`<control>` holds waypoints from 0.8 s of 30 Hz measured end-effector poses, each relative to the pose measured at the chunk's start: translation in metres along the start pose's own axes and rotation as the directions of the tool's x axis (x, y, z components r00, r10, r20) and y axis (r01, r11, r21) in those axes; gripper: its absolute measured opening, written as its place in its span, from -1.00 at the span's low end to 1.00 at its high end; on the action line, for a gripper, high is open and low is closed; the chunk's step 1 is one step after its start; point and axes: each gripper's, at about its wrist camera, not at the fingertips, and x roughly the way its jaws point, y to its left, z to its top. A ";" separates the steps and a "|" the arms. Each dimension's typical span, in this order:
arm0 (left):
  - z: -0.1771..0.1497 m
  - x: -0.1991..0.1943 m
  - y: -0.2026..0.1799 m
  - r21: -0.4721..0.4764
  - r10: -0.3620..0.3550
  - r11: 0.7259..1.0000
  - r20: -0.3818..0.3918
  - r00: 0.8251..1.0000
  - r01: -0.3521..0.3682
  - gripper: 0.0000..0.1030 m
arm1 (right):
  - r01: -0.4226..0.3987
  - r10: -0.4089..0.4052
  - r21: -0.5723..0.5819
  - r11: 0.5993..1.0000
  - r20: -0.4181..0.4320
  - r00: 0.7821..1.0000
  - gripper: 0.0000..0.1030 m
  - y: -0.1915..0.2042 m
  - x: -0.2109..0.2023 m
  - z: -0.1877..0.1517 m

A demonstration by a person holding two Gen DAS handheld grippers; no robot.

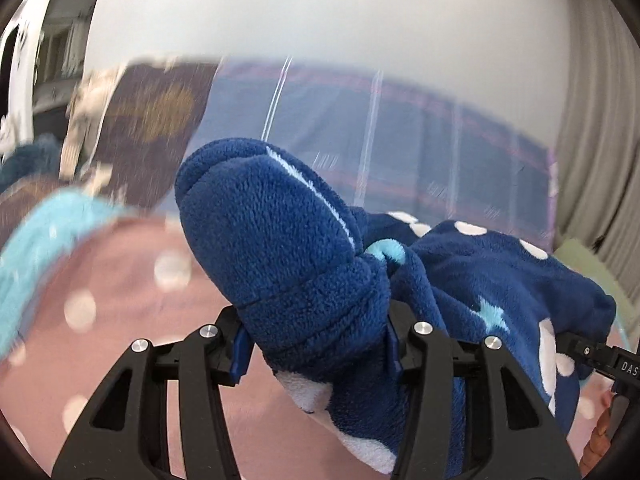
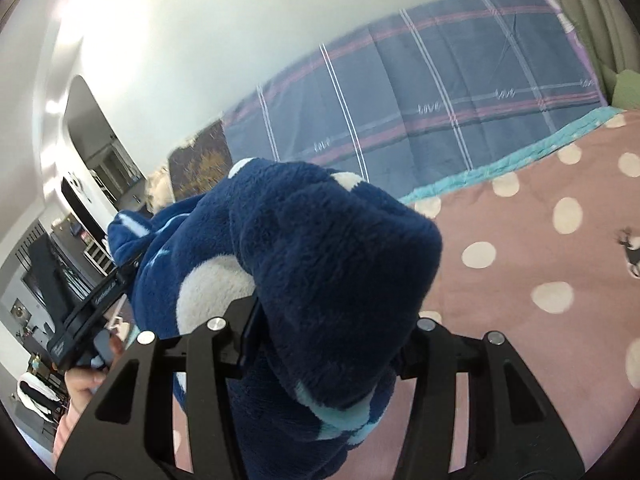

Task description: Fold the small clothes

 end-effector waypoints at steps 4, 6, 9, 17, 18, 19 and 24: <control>-0.065 0.072 0.018 0.108 0.177 0.981 -0.190 0.966 -0.158 0.20 | 0.129 -0.125 0.014 0.992 -0.147 0.981 0.15 -0.024 0.084 -0.023; -0.084 0.067 0.012 0.221 0.240 0.949 -0.039 0.970 -0.226 0.28 | 0.281 -0.281 -0.037 0.959 -0.240 0.929 0.34 -0.037 0.123 -0.050; -0.079 0.063 0.007 0.275 0.261 0.931 -0.036 0.965 -0.242 0.28 | 0.367 -0.385 -0.142 0.919 -0.133 0.913 0.42 -0.035 0.139 -0.078; -0.091 0.007 -0.006 0.425 0.245 0.875 0.025 0.969 -0.232 0.65 | 0.374 -0.374 -0.035 0.927 -0.168 0.912 0.63 -0.042 0.110 -0.073; -0.097 -0.009 -0.006 0.418 0.212 0.885 0.027 0.977 -0.204 0.68 | 0.373 -0.373 -0.029 0.927 -0.157 0.915 0.63 -0.041 0.095 -0.078; -0.102 -0.022 -0.007 0.411 0.183 0.894 0.025 0.983 -0.177 0.70 | 0.372 -0.373 -0.034 0.927 -0.146 0.916 0.63 -0.036 0.081 -0.086; -0.133 -0.103 -0.012 0.346 0.034 0.937 0.029 0.999 -0.042 0.84 | 0.338 -0.355 -0.172 0.925 -0.082 0.931 0.73 -0.006 0.007 -0.130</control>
